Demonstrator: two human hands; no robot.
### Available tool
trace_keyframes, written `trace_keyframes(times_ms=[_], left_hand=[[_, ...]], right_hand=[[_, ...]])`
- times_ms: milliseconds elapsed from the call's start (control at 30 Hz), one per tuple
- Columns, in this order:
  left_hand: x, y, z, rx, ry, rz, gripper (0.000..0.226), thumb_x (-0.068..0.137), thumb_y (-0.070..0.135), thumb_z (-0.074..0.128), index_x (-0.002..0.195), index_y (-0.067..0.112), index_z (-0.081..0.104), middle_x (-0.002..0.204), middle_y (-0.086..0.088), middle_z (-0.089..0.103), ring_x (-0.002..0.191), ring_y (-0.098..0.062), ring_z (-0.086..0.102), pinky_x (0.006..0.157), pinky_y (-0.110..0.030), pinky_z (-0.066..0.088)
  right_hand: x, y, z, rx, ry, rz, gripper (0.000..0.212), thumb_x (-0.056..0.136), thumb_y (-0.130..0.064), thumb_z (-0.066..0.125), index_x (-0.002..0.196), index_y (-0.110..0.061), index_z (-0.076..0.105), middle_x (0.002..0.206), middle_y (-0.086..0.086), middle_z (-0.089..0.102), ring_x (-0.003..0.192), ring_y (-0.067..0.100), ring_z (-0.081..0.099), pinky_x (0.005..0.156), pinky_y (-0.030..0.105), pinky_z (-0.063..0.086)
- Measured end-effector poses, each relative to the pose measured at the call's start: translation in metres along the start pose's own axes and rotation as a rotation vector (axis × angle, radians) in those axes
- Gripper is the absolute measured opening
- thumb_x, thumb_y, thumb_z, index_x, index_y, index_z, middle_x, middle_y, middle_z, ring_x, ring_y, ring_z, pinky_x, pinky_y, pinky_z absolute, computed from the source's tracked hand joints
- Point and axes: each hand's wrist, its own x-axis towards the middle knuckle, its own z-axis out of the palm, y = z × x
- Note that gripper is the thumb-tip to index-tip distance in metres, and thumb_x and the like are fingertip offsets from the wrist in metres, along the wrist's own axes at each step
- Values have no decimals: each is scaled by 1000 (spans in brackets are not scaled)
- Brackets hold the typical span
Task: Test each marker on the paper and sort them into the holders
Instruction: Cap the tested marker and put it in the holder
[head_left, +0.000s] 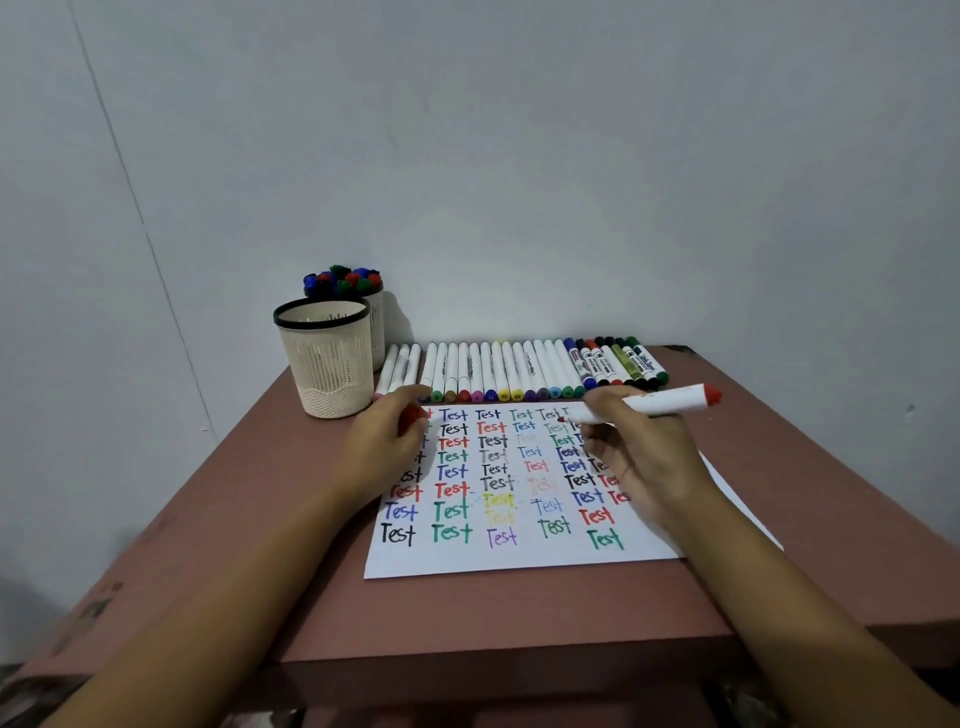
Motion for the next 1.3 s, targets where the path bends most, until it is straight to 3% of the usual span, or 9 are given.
trace_keyframes(times_ms=[133,233,433,567,800,967,1133,1300], left_hand=[[2,2,0,-65,4,-46,44,86,15,64,127,16,49,107,-7,60,98,-18,55,84,-27,45],[3,4,0,-57,23,-37,39,84,18,67,122,13,56,103,-7,61,92,-16,55,80,-25,44],[-3,7,-3,-29,62,36,33,87,20,63,119,16,64,88,0,55,72,0,46,59,-8,32],[-3,9,-2,-57,23,70,34,86,19,64,121,19,63,83,8,51,72,8,50,62,-4,36],[3,1,0,-49,-36,-16,43,83,28,67,124,20,57,95,-1,63,88,-14,58,69,-18,38],[2,4,0,35,-75,-9,39,86,30,63,121,14,60,94,3,48,90,-12,47,77,-23,37],[1,3,-1,31,-87,-6,37,86,29,64,120,13,61,85,12,44,87,-11,47,76,-24,38],[1,5,-1,28,-93,-3,38,86,29,64,120,14,61,86,12,44,88,-10,47,75,-23,38]], right_hand=[[-5,-8,-31,-249,47,-40,26,83,-12,70,64,-13,52,49,-3,49,51,10,43,54,27,36],[-8,-5,-45,-293,140,-34,38,83,-20,71,58,-15,42,48,1,41,42,8,38,48,22,35],[-8,4,-45,-477,150,-59,35,80,3,58,56,-11,36,62,15,41,36,12,36,34,16,32],[-8,5,-46,-524,117,-84,36,78,4,58,53,-10,36,54,13,40,36,17,36,34,19,33],[-7,9,-46,-550,48,-76,30,78,4,60,57,-6,41,53,14,47,36,15,50,41,23,38],[-7,11,-47,-619,95,-130,27,77,1,61,58,-5,42,56,17,49,36,14,46,39,20,36],[-7,11,-48,-578,98,-109,34,78,-1,60,51,-12,40,51,13,47,35,15,47,41,23,36],[-9,10,-45,-619,66,-95,25,78,1,59,60,-4,42,57,17,45,38,16,45,38,19,36]])
